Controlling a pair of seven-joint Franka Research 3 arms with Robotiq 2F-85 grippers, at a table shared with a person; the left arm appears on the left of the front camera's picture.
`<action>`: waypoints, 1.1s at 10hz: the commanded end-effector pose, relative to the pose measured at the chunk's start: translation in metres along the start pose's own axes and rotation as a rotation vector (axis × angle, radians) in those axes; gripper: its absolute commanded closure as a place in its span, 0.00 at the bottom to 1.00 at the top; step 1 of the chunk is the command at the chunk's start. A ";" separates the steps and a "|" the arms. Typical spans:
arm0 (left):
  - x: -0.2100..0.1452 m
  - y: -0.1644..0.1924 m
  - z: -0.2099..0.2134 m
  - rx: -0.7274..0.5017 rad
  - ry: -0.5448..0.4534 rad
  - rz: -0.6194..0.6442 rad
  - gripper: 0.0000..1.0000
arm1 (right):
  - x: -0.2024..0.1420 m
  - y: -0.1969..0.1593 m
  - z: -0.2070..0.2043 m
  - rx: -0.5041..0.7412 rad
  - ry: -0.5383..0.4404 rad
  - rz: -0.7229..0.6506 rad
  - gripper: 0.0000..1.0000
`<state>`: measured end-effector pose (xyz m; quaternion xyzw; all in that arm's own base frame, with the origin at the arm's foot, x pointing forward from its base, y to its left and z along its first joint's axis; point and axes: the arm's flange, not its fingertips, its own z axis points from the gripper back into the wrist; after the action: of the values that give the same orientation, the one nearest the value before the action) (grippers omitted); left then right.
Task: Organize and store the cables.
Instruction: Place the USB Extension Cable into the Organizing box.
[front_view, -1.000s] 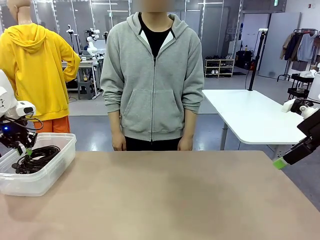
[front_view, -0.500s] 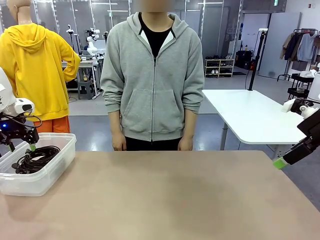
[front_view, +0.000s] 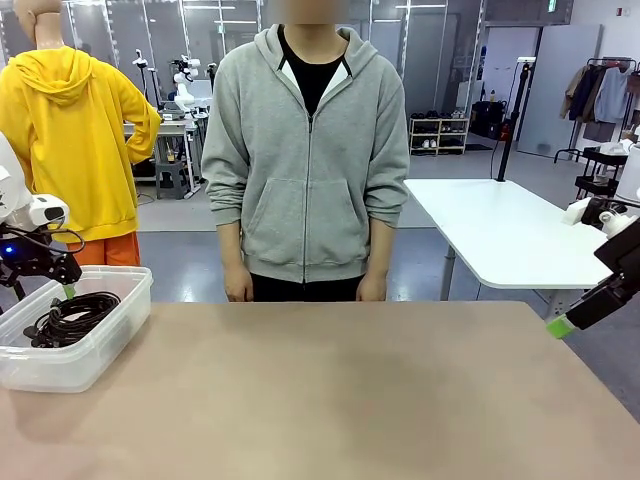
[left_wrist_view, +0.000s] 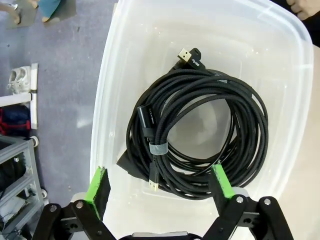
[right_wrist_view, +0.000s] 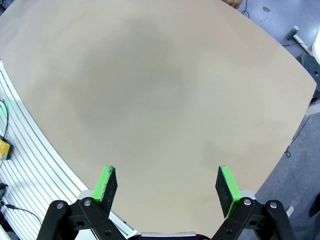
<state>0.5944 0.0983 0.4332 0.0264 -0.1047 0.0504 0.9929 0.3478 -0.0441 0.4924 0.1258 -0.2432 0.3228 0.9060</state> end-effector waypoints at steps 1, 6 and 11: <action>0.001 0.001 -0.001 0.002 -0.003 0.001 0.00 | 0.000 0.000 0.001 -0.003 -0.001 -0.006 0.00; 0.001 0.001 -0.001 0.002 -0.003 0.001 0.00 | 0.000 0.000 0.001 -0.003 -0.001 -0.006 0.00; 0.001 0.001 -0.001 0.002 -0.003 0.001 0.00 | 0.000 0.000 0.001 -0.003 -0.001 -0.006 0.00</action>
<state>0.5944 0.0985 0.4332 0.0264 -0.1047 0.0506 0.9929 0.3478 -0.0441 0.4924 0.1258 -0.2432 0.3228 0.9060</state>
